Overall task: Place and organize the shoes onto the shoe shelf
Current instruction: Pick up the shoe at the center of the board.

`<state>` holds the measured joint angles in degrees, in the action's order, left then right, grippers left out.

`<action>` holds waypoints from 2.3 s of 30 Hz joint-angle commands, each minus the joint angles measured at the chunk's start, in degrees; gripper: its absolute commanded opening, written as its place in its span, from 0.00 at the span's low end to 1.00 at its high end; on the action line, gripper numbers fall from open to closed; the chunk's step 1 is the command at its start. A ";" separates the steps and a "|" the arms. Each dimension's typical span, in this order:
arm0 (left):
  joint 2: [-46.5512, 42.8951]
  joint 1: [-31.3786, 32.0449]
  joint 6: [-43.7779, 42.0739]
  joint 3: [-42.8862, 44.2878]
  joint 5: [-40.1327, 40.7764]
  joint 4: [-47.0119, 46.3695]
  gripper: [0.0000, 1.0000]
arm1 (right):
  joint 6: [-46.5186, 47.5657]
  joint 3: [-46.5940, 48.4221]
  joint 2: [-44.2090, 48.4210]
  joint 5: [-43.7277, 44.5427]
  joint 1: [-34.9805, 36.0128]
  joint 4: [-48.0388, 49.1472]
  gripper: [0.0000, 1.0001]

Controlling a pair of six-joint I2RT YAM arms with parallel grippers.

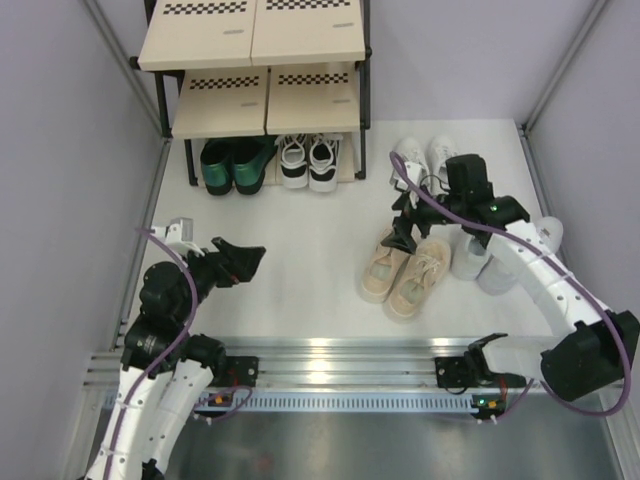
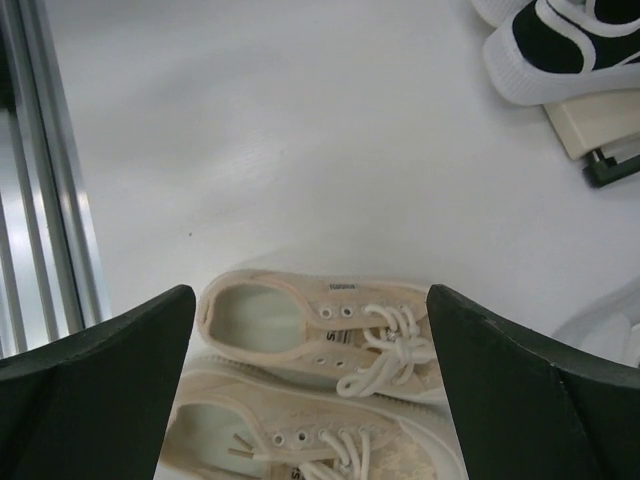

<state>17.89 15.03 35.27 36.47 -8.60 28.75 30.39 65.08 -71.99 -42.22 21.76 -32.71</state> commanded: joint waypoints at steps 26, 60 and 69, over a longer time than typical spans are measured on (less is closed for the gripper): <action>21.81 16.68 10.17 -4.22 2.95 -13.71 0.94 | 4.50 -12.69 11.07 -9.11 -14.29 -1.66 0.99; 83.62 40.52 -16.36 23.56 17.74 -37.36 0.47 | 4.59 -13.75 14.33 -10.87 -19.91 -3.24 0.99; 74.25 40.52 -14.44 20.76 17.21 -37.98 0.00 | 4.41 -13.75 13.19 -11.75 -20.09 -3.68 0.99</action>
<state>100.51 55.31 19.81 57.54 8.93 -5.28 33.85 51.35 -58.89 -51.16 2.66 -36.56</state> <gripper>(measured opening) 0.048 0.993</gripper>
